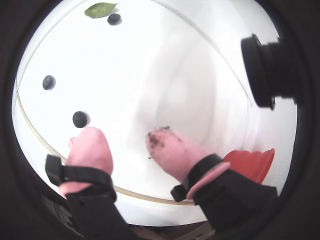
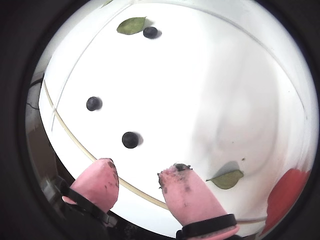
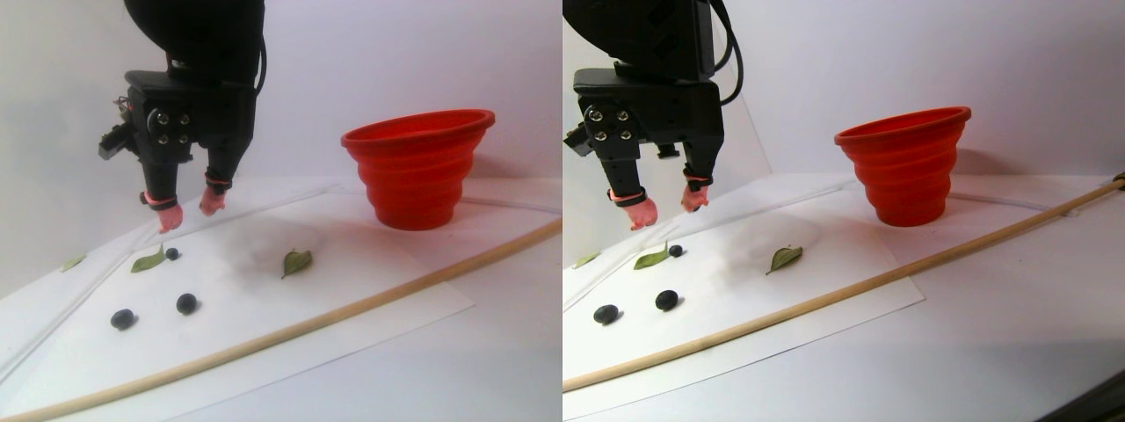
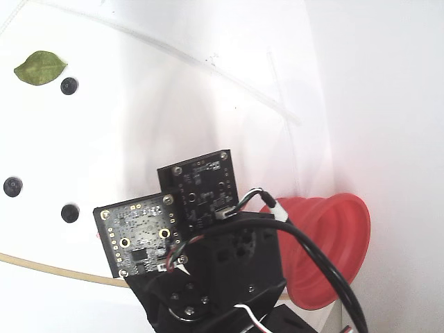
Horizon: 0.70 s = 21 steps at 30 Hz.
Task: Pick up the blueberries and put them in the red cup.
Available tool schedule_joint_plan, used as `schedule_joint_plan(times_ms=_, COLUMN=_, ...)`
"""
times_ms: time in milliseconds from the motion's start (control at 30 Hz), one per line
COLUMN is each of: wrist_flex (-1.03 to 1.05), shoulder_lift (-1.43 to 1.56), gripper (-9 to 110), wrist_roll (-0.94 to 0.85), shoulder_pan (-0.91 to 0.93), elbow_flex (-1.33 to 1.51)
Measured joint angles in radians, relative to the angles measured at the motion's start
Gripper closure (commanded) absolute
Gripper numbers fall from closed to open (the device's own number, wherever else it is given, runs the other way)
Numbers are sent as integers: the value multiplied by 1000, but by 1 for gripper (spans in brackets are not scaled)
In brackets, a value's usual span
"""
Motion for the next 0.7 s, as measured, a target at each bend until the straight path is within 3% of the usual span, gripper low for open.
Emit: schedule_joint_plan(times_ms=700, wrist_flex=-245, shoulder_lift=-281, gripper=83, wrist_roll=-48, shoulder_pan=-32, elbow_flex=-5)
